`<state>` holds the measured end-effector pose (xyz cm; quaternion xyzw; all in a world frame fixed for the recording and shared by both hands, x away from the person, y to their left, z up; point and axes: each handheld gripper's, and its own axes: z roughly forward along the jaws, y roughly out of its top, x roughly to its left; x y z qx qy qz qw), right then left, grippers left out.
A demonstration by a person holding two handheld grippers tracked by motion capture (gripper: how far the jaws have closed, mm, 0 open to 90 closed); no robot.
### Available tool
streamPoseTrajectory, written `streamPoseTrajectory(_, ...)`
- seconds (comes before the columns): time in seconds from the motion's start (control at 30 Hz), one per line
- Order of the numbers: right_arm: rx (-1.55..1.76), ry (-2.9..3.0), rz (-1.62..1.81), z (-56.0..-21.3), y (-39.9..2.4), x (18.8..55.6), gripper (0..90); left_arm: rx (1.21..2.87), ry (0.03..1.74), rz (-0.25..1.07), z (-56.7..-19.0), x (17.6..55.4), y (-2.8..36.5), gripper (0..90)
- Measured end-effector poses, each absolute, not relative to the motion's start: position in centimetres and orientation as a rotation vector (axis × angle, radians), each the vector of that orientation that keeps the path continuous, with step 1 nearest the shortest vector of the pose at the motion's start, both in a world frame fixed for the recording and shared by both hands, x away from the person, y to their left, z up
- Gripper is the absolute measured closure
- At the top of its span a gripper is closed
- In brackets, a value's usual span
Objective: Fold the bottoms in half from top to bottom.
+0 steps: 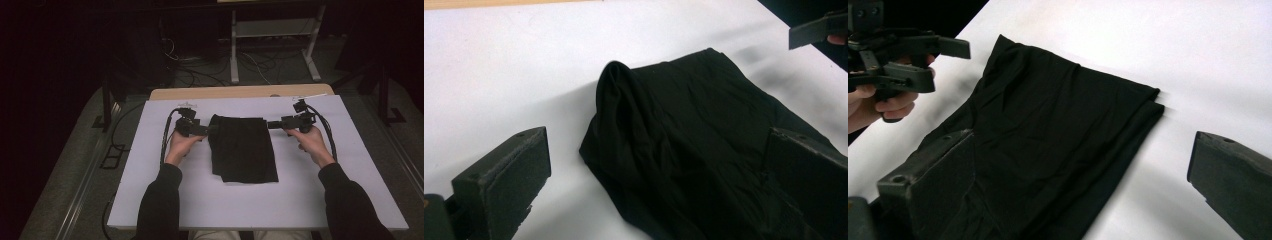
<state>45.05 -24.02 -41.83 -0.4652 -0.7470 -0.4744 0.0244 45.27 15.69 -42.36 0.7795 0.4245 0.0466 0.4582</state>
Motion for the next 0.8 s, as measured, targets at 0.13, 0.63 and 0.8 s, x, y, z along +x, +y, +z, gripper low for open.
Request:
streamPoseTrajectory(0.13, -1.460, -2.343, -1.459, -41.4, -24.4, 44.1, 0.0, 1.924, 1.031, 0.135, -41.8, 44.4, 16.0, 0.0)
streamPoseTrajectory(0.63, -1.468, -2.426, -1.477, -40.5, -25.2, 40.6, 0.0, 1.915, 0.969, 0.184, -39.6, 41.3, 17.2, 0.0)
streamPoseTrajectory(0.8, -1.463, -2.433, -1.497, -40.0, -25.5, 39.5, 0.0, 1.918, 0.942, 0.201, -39.3, 40.2, 17.4, 0.0)
